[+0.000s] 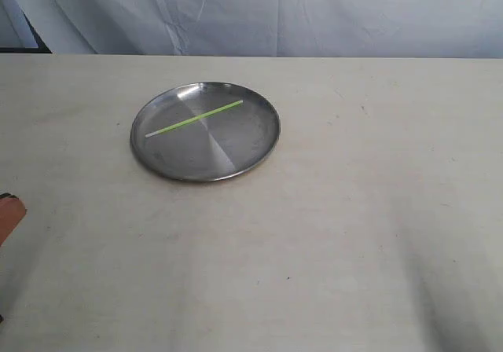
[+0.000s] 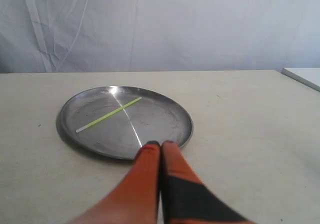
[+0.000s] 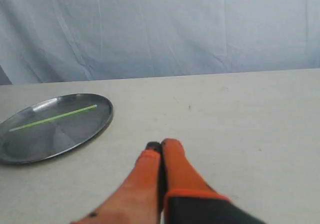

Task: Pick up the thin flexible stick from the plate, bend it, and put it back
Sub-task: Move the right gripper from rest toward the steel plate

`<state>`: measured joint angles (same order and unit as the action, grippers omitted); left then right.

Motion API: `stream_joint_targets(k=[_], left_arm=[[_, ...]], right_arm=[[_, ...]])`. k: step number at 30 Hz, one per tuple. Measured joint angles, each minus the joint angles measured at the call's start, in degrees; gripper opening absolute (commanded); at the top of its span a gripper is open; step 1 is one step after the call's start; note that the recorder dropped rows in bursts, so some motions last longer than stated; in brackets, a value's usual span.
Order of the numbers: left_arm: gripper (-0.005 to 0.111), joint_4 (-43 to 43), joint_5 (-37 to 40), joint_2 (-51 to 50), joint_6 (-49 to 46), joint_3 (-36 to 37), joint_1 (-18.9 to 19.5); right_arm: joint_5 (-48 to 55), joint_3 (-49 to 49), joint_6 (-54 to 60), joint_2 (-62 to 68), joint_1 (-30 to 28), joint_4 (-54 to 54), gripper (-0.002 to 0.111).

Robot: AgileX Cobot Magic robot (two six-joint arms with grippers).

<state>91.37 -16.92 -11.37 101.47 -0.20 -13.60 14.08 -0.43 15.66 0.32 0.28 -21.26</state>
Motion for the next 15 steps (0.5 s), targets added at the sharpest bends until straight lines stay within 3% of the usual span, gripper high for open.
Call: stream_joint_targets(k=[5, 12, 15], left_arm=[[0.0, 0.0, 0.0, 0.0, 0.0, 0.0, 0.0], [0.0, 0.0, 0.0, 0.0, 0.0, 0.0, 0.0], [0.0, 0.0, 0.0, 0.0, 0.0, 0.0, 0.0]], right_arm=[[-10.5, 0.3, 0.9, 0.0, 0.0, 1.9, 0.0], [-29.4, 0.3, -4.0, 0.0, 0.0, -10.6, 0.0], [-33.3, 0.3, -13.3, 0.0, 0.0, -13.0, 0.0]])
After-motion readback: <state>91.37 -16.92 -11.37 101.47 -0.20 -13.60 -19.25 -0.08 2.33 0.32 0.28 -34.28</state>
